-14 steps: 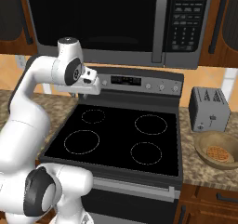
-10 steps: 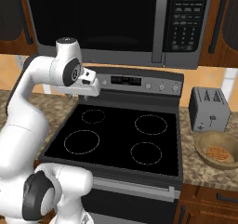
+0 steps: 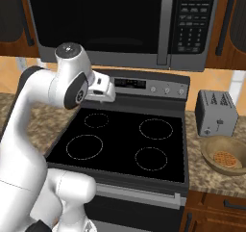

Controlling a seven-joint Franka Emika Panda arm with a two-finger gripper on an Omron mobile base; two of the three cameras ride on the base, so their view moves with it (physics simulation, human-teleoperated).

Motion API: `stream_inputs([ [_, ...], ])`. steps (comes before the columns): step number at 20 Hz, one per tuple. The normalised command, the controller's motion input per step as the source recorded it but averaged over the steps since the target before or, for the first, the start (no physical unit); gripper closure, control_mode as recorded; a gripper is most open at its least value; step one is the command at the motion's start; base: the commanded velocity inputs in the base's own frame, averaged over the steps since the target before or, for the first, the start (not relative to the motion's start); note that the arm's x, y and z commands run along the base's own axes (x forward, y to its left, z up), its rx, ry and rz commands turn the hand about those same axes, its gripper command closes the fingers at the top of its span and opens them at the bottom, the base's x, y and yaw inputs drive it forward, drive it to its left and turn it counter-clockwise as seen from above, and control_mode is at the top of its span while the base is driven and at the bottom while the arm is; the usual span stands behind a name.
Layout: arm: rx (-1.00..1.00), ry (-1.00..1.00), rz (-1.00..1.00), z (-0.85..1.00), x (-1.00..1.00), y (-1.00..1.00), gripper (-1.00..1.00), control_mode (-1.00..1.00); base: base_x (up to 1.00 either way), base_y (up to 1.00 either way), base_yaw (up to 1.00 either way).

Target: Open the microwave, place the bowl with waffle inside the microwave, then close the microwave door and turn it on.

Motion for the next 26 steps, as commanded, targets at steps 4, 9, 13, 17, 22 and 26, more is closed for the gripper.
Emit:
stream_inputs([
  [4,0.01,-0.06,0.0,0.74,-0.18,-0.74,-1.0,-1.0,0.0,0.0,0.0],
  [9,0.0,-0.09,-0.05,0.7,-0.14,-0.82,-1.0,-1.0,0.0,0.0,0.0],
  [13,0.0,-0.09,-0.16,0.78,-0.02,-0.57,-1.0,-1.0,0.0,0.0,0.0],
  [17,0.0,-0.16,-0.11,0.73,0.01,-0.33,-1.0,-1.0,0.0,0.0,0.0],
  [22,0.0,-0.24,-0.09,0.41,0.15,-0.17,-1.0,-1.0,0.0,0.0,0.0],
  [26,0.0,-0.44,-0.04,0.19,0.14,-0.19,-1.0,-1.0,0.0,0.0,0.0],
])
